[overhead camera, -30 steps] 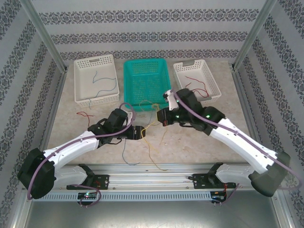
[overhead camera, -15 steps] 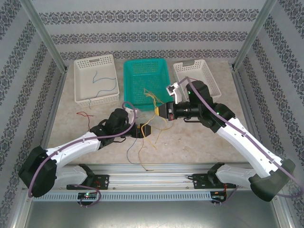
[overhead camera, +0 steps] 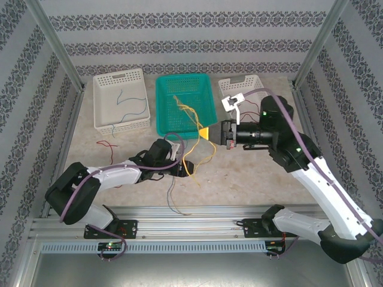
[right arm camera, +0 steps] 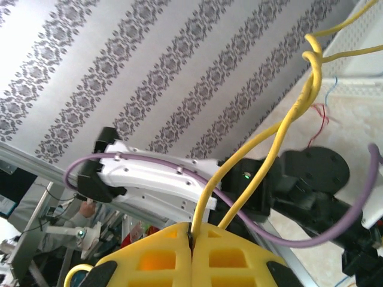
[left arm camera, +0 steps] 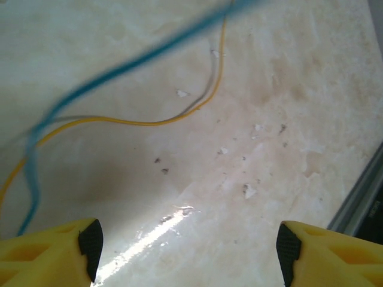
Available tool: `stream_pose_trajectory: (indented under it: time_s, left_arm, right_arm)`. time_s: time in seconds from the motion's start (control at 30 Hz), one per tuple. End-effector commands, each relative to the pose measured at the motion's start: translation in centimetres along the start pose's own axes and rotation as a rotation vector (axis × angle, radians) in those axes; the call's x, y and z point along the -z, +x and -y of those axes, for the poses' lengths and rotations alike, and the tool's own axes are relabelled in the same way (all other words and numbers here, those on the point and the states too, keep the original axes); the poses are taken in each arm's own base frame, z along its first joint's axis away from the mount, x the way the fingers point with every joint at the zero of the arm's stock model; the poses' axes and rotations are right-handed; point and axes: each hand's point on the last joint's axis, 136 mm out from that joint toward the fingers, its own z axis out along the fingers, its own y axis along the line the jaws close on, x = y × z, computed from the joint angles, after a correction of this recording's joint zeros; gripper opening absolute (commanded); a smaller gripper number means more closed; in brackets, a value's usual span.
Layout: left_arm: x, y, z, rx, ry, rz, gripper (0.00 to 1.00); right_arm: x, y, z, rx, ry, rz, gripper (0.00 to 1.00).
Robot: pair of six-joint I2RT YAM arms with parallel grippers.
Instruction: Untangle the cables
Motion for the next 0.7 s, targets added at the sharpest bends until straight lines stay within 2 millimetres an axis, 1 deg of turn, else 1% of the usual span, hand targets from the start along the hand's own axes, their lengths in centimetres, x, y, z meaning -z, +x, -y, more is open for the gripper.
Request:
stream_pose_trajectory:
  time_s: [0.0,0.1,0.17,0.23,0.3,0.4,0.47,0.53,0.57,0.67]
  left_arm:
    - [-0.9,-0.1,-0.6,-0.05,-0.014,0.023,0.75]
    - [-0.9,-0.4,-1.6,-0.033,-0.033,0.042,0.72]
    - [-0.5,-0.8,-2.1,-0.015,-0.039,0.061,0.72]
    - [0.6,-2.1,-1.6,0.007,-0.012,0.107,0.72]
    - [2.3,-3.6,-0.5,0.002,0.02,0.165,0.74]
    - [5.3,-6.2,2.5,-0.046,0.079,0.254,0.79]
    - [7.6,-8.0,5.1,-0.07,0.149,0.321,0.81]
    - [9.7,-9.4,7.7,-0.087,0.235,0.367,0.82]
    - [10.8,-10.0,9.0,-0.093,0.282,0.392,0.82]
    - [13.2,-11.0,12.1,-0.099,0.409,0.429,0.82]
  right_arm:
    - [1.7,-0.7,-2.2,0.045,-0.016,0.034,0.0]
    - [2.3,-0.9,-2.7,0.052,-0.024,0.05,0.0]
    - [3.0,-1.0,-2.9,0.079,-0.007,0.071,0.0]
    - [3.4,-0.9,-2.3,0.103,0.046,0.08,0.0]
    - [3.2,-0.6,-1.2,0.099,0.079,0.076,0.0]
    - [2.5,0.1,0.5,0.082,0.101,0.058,0.0]
    - [2.0,0.4,1.7,0.065,0.117,0.053,0.0]
    - [1.5,0.7,2.7,0.055,0.125,0.045,0.0]
    - [1.2,0.7,3.2,0.051,0.131,0.043,0.0]
    - [0.5,0.9,4.5,0.036,0.14,0.034,0.0]
